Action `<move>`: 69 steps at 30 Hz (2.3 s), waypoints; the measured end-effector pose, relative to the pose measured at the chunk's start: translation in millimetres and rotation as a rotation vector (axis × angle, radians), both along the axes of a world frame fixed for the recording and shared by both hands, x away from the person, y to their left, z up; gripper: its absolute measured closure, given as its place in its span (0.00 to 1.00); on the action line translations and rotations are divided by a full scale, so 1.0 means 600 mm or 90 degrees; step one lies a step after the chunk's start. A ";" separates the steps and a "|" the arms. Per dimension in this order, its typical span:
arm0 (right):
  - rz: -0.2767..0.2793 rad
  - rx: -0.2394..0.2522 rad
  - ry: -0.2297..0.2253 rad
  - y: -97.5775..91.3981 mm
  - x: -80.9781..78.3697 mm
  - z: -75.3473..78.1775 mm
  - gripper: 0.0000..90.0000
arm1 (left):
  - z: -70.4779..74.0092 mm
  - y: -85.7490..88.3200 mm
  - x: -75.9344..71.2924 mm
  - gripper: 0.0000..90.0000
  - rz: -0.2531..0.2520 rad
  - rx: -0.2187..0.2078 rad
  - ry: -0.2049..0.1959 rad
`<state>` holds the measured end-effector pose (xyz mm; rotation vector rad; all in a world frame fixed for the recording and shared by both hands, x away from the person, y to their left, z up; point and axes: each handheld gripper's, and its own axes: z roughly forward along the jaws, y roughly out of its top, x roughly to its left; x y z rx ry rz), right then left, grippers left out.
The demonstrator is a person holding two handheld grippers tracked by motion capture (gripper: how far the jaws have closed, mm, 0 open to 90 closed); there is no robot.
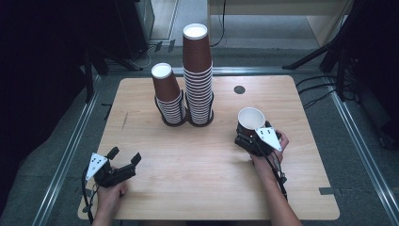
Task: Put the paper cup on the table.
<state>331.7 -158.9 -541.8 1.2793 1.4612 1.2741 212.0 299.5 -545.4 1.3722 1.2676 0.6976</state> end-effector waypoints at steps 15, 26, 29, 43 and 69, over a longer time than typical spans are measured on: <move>0.015 0.004 0.003 -0.017 -0.036 0.000 0.00 | 0.000 0.001 -0.001 0.00 0.001 -0.005 -0.004; 0.012 0.006 0.001 -0.039 -0.060 0.000 0.00 | 0.000 0.000 -0.002 0.00 -0.001 -0.001 -0.002; 0.010 0.004 0.001 -0.046 -0.065 0.000 0.00 | 0.000 0.000 -0.001 0.00 0.000 0.000 -0.002; -0.022 0.013 0.000 -0.101 -0.092 0.001 0.00 | -0.001 -0.002 -0.001 0.00 -0.001 0.003 -0.001; -0.053 0.021 -0.013 -0.191 -0.145 0.014 0.00 | -0.001 -0.004 -0.002 0.00 -0.001 0.011 0.001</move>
